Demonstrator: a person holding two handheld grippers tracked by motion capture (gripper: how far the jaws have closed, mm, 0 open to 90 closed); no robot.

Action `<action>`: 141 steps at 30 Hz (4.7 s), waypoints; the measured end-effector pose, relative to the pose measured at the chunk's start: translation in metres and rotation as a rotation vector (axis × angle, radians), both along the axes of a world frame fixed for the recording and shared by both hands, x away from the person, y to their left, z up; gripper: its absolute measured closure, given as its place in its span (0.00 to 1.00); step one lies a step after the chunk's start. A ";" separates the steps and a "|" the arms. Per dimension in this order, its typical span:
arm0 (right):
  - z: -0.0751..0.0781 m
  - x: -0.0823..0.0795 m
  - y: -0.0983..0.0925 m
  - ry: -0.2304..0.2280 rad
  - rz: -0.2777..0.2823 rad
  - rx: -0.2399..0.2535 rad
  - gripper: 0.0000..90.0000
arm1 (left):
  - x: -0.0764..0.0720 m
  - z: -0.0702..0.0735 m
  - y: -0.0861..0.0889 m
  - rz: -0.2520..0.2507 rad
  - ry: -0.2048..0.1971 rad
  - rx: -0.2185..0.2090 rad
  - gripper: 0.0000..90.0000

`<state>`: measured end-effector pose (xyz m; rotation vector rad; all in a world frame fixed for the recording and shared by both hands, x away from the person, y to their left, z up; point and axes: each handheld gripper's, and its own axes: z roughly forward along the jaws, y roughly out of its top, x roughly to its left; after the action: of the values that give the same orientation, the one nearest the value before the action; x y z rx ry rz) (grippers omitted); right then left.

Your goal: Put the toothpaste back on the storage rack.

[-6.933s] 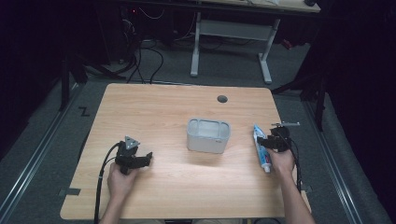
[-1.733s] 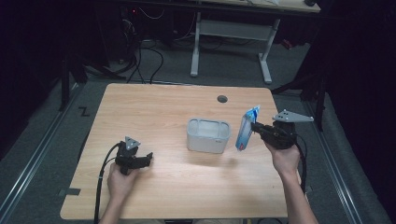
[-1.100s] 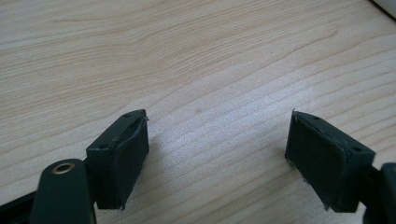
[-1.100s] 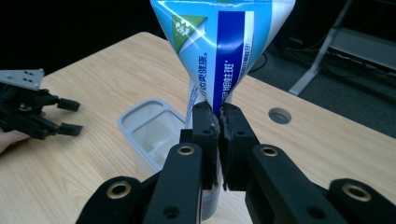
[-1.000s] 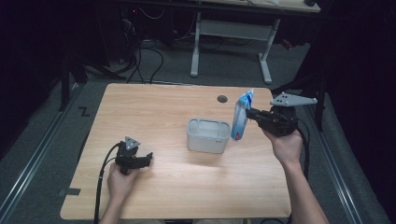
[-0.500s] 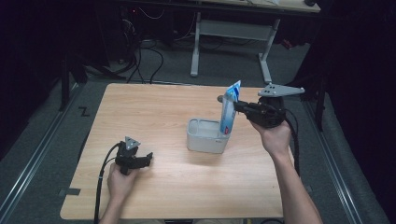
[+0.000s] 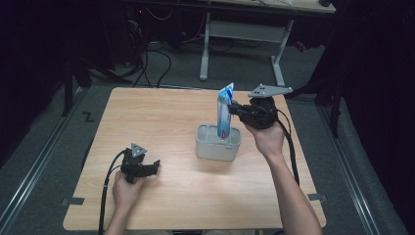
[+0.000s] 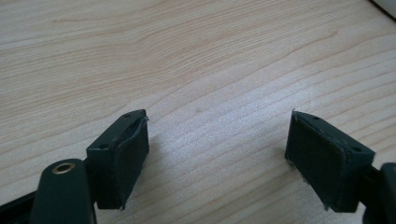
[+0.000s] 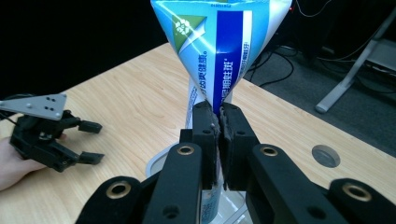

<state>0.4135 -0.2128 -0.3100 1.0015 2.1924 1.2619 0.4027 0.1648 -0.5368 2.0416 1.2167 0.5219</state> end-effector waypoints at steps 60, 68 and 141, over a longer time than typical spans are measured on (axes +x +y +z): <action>-0.090 0.028 0.027 0.153 -0.019 -0.125 0.95 | 0.001 0.000 0.001 0.002 0.003 -0.005 0.25; -0.089 0.028 0.025 0.155 -0.015 -0.110 0.94 | 0.001 0.000 0.001 0.002 0.002 -0.005 0.25; -0.053 -0.022 -0.052 -0.039 -0.177 0.010 0.52 | 0.001 0.000 0.000 0.003 0.001 -0.004 0.25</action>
<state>0.3918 -0.2645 -0.3632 1.1378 2.0211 1.2020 0.4032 0.1650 -0.5368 2.0370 1.2209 0.5191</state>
